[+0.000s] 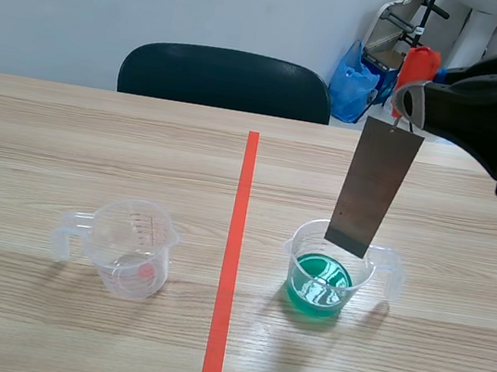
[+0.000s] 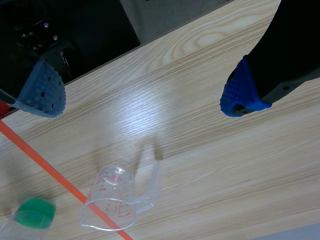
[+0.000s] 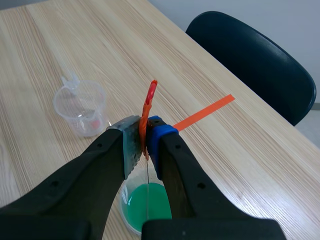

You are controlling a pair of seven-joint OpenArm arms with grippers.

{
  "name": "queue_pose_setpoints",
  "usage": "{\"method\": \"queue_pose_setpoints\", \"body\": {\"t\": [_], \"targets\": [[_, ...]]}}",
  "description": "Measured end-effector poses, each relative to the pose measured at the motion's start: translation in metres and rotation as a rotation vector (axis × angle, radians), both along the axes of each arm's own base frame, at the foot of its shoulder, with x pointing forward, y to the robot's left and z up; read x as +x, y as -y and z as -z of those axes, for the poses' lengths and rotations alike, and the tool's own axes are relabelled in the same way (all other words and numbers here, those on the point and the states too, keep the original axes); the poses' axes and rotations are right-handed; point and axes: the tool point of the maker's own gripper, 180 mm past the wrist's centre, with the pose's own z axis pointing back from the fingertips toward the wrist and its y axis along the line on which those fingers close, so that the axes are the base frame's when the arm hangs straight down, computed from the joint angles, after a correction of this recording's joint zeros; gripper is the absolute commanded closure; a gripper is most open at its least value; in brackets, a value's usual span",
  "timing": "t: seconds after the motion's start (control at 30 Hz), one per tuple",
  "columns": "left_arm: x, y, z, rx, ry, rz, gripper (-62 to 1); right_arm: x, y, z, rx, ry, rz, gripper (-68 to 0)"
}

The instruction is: Do the redox reaction experiment

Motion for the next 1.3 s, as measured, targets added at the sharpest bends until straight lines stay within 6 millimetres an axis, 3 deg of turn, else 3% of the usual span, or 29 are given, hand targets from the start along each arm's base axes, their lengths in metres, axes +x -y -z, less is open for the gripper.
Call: {"method": "queue_pose_setpoints", "body": {"t": [1.3], "targets": [[0.0000, 0.0000, 0.0000, 0.000, 0.000, 0.000, -62.3, -0.0003, 0.0012, -0.0003, 0.010, -0.027, 0.005, -0.6]]}}
